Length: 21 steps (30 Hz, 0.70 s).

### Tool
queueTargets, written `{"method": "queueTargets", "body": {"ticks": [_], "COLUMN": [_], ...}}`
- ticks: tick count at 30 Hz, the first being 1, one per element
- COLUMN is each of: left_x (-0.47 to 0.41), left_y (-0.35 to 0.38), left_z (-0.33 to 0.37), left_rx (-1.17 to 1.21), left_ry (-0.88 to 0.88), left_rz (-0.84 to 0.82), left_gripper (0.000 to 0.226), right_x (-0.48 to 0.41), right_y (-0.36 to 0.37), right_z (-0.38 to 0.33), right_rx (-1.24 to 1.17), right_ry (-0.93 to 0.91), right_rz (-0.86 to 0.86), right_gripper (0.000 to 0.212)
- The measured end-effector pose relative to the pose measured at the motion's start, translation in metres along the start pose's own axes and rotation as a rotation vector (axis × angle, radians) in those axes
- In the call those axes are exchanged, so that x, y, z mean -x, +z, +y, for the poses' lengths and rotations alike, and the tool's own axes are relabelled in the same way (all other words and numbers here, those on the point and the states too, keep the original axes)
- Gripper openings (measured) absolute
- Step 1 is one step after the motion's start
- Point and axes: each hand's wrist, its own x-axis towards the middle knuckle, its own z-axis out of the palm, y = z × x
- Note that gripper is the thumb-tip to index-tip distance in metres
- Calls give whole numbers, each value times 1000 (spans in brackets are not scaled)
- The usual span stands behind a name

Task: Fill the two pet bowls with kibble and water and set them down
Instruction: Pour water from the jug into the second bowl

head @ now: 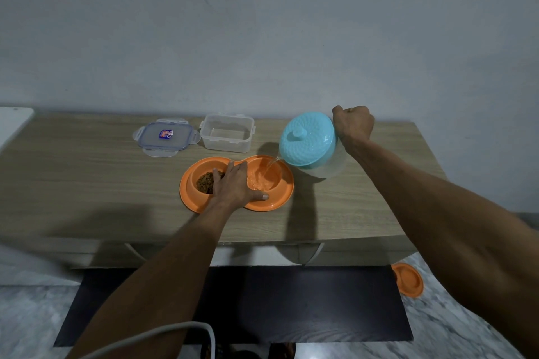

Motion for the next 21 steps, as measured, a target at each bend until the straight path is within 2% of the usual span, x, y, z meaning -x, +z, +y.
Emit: {"method": "queueTargets", "body": {"ticks": [21], "left_x": [2], "left_y": [-1], "left_z": [1], "left_rx": [10], "left_ry": [4], "left_rz": [-4], "left_gripper": [111], "right_x": [-1], "right_y": [-5], "right_z": [-2], "right_rx": [27], "right_ry": [0], "right_rz": [-14], "right_gripper": [42]}}
